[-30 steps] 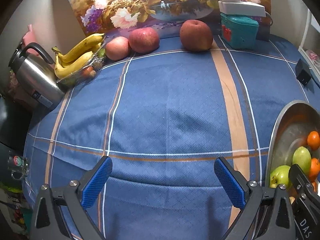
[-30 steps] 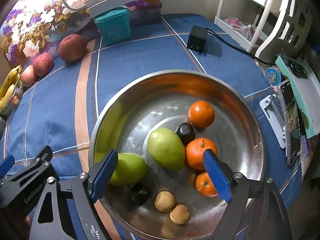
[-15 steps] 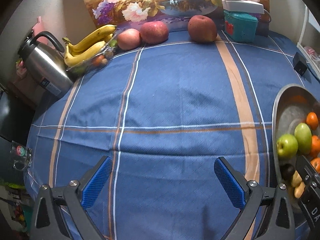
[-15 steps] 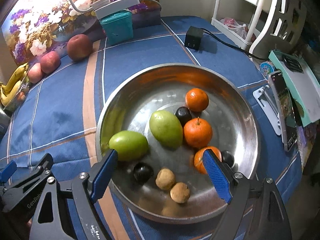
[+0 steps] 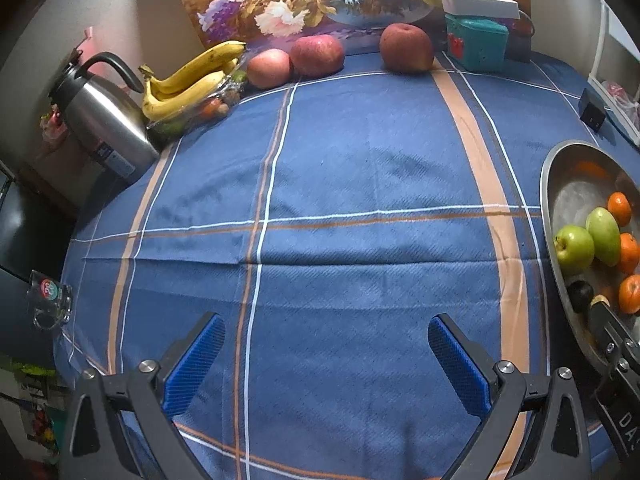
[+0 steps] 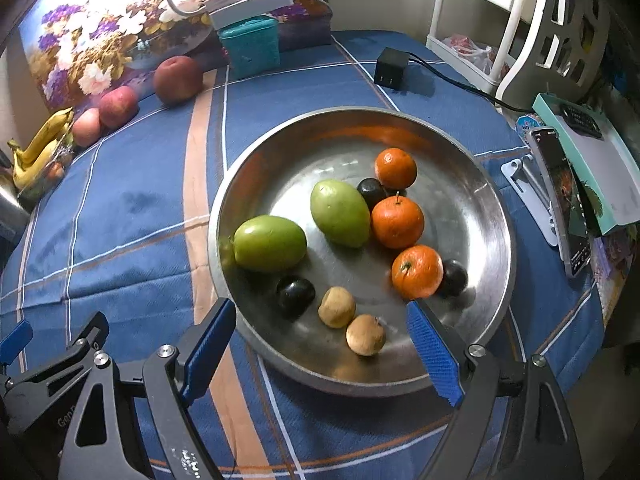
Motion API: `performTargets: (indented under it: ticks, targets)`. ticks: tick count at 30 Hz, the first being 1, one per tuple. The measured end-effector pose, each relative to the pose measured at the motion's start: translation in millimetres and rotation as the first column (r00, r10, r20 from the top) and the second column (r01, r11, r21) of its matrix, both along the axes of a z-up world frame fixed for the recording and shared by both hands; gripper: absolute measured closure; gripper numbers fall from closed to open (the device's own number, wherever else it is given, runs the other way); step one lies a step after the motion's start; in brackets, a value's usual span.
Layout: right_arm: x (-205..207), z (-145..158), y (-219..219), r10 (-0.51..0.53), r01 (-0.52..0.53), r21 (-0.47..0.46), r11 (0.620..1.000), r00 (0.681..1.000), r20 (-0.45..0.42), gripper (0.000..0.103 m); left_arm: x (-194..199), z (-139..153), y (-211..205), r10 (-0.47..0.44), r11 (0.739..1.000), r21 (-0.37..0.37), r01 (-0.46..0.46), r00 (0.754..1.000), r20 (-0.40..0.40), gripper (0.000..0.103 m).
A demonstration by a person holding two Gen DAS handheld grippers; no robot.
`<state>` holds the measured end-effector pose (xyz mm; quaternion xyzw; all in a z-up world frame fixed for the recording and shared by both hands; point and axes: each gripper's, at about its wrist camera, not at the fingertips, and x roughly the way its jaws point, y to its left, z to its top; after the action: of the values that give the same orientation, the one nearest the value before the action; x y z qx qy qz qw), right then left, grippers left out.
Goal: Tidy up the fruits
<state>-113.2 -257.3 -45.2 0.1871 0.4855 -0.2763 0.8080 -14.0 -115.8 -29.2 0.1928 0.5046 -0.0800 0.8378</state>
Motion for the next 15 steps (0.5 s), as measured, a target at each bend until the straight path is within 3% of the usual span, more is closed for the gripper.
performTargets:
  ticks: [15]
  targets:
    - [-18, 4, 25, 0.037, -0.037, -0.032, 0.999, 0.999, 0.008, 0.016, -26, 8, 24, 0.002, 1.000, -0.026, -0.002, 1.000, 0.009, 0.000]
